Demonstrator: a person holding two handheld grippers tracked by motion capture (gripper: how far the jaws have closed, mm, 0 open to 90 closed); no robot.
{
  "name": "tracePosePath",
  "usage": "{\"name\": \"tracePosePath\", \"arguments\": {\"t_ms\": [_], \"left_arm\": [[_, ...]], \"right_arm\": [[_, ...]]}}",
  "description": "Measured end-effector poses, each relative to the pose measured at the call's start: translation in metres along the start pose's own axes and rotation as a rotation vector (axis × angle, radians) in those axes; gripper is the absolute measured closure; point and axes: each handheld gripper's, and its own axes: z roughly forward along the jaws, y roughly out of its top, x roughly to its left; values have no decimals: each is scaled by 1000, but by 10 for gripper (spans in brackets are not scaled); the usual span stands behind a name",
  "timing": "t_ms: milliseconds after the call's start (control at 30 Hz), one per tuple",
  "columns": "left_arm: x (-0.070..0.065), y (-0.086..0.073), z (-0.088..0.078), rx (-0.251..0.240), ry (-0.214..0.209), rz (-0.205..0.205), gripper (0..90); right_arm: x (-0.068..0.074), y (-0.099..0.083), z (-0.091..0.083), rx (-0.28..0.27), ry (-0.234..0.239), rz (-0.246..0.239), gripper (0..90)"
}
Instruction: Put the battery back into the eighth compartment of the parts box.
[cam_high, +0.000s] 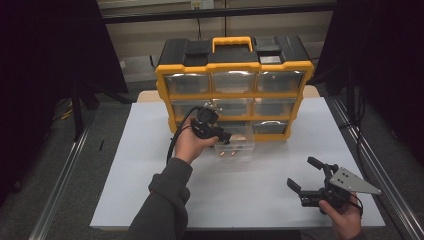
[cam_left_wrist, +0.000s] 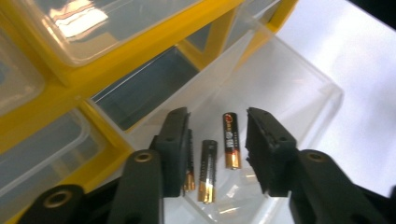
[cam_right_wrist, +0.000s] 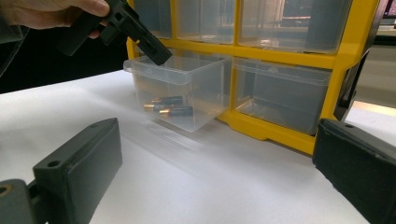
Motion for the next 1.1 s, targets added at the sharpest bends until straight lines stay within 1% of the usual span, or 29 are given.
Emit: {"name": "tracePosePath", "arguments": {"t_ms": [67,133,167,267,367,400,433,467,500,533,633,700,733,800,833,867,900,1000,1033,1100], "left_arm": [[-2,0,-2,-14,-10,-1,550],[-4,-1,-4,-27,-17,-13,520],[-4,-1,-6,-21,-17,-7,497],[-7,-2,-10,-51,-29,-7,475],[-9,-4,-15,-75,-38,-14,428],[-9,-4,-17,-78,-33,-10,420],[-10,-5,-18,-88,-33,-14,402],[-10,-6,-20,-94,-39,-16,385],[-11,-6,-21,-95,-31,-21,366],[-10,-7,-23,-97,-39,-20,354],[-10,-11,-27,-109,-36,-28,322],[-9,-14,-30,-118,-35,-24,290],[-9,-15,-31,-129,-38,-26,278],[-9,-19,-35,-151,-39,-23,236],[-8,-21,-36,-153,-36,-26,228],[-8,-23,-38,-165,-37,-29,218],[-8,-27,-40,-182,-40,-36,212],[-7,-36,-45,-197,-23,-22,188],[-6,-39,-47,-201,-23,-23,186],[-3,-48,-50,-226,-26,-30,179]], "right_arm": [[0,0,0,-1,0,-1,11],[0,0,0,2,1,0,11],[-1,0,0,2,3,-5,11],[0,0,0,5,5,-7,11],[0,0,1,7,5,-9,11],[0,0,1,6,4,-10,11],[0,0,0,6,3,-7,11],[0,0,1,7,1,-7,11],[0,1,1,2,-3,-1,11],[0,1,1,2,-3,-1,11],[0,1,2,0,-1,0,11],[0,0,2,1,1,2,11],[-1,0,2,4,6,-10,11],[0,0,2,5,-1,-3,11],[0,0,2,3,-4,1,11],[-1,0,2,7,1,-8,11],[-1,0,2,5,-5,1,11],[-1,-1,2,8,-1,0,11],[-1,-1,2,9,-2,4,11],[-1,0,1,8,-10,-3,11]]}}
